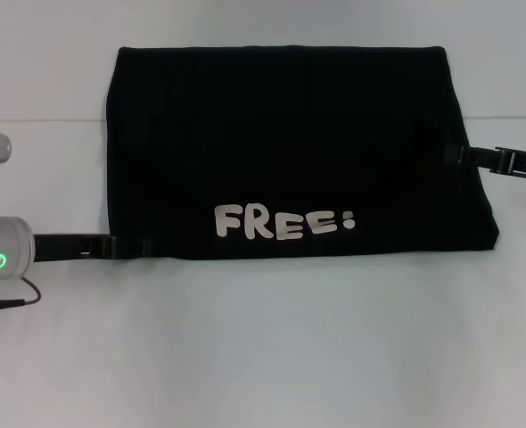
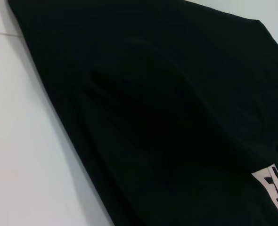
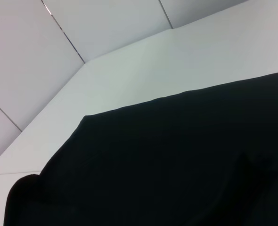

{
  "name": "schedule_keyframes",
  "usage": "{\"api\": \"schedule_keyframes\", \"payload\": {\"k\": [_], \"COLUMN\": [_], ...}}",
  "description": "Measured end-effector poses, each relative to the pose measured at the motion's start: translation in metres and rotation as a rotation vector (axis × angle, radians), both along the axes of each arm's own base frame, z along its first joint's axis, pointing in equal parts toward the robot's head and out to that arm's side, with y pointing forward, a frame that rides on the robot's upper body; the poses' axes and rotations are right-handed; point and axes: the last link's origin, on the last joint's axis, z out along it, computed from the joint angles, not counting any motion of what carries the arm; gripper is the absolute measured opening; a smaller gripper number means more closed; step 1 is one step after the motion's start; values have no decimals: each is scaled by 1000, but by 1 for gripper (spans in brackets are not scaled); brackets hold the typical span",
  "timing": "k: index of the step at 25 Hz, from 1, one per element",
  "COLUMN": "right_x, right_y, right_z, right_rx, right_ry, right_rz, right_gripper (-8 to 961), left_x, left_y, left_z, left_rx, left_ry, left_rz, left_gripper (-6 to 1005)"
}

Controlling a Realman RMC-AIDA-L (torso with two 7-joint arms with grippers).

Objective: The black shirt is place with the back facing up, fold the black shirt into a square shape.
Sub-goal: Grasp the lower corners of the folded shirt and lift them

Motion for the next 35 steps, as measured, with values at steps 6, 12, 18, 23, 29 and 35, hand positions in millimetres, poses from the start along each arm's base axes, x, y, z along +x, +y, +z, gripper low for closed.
{"api": "schedule_keyframes", "payload": {"k": [6,12,18,23,29,35], "right_x": [1,4,17,28,30,33], "right_y": [-1,-3,-9,-14,-14,-10], "right_z": [0,2,7,6,-8,-18], "right_rx": [-3,-7,-84,-145,-159,-132], "right_ry": [1,-7,-53,-99,-136,-164], "right_rz": [-1,-2,-74,-146,-163,-189], "right_gripper": [730,729,727,702,673,631], "left_x": [-1,-3,-3,-1,1,1], "left_y": [1,0,1,-1,0,1], "left_z": [2,2,5,5,4,5], "left_rx": [7,1,0,-15,-19,-17], "left_ry": [7,22,33,30,37,39], "left_rz": [2,2,-5,-17,-28,-30], "left_gripper": [613,346,105,-1,-1,0]}}
